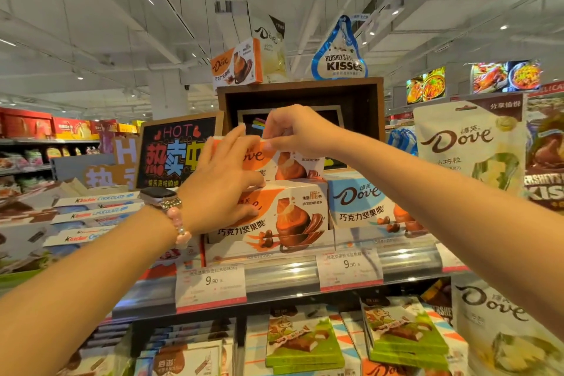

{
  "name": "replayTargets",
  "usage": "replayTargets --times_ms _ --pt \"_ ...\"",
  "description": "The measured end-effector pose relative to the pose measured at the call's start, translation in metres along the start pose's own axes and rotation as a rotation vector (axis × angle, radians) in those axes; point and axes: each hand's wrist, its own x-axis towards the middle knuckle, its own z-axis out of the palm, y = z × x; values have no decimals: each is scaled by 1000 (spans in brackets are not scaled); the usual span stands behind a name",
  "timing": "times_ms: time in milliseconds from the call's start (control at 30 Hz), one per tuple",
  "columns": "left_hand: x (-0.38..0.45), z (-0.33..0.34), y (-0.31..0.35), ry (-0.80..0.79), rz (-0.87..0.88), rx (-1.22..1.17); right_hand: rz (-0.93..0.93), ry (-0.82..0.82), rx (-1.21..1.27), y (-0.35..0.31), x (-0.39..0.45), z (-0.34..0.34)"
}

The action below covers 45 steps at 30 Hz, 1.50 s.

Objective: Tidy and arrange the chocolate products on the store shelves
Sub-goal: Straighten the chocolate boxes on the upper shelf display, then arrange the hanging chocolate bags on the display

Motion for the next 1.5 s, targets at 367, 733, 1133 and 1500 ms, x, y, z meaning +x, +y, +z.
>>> replayTargets --times_ms 367,733,1133,1500 --pt "6 -5 -1 -202 -78 -233 -38 -297 -102 15 -15 16" --pt "24 1 0 -319 -58 -190 16 -395 -202 34 -57 5" --pt "28 1 -4 -335 -118 -289 4 -181 -520 24 -69 8" --pt "65 -14 74 142 -253 -852 -54 232 -24 54 -152 -57"
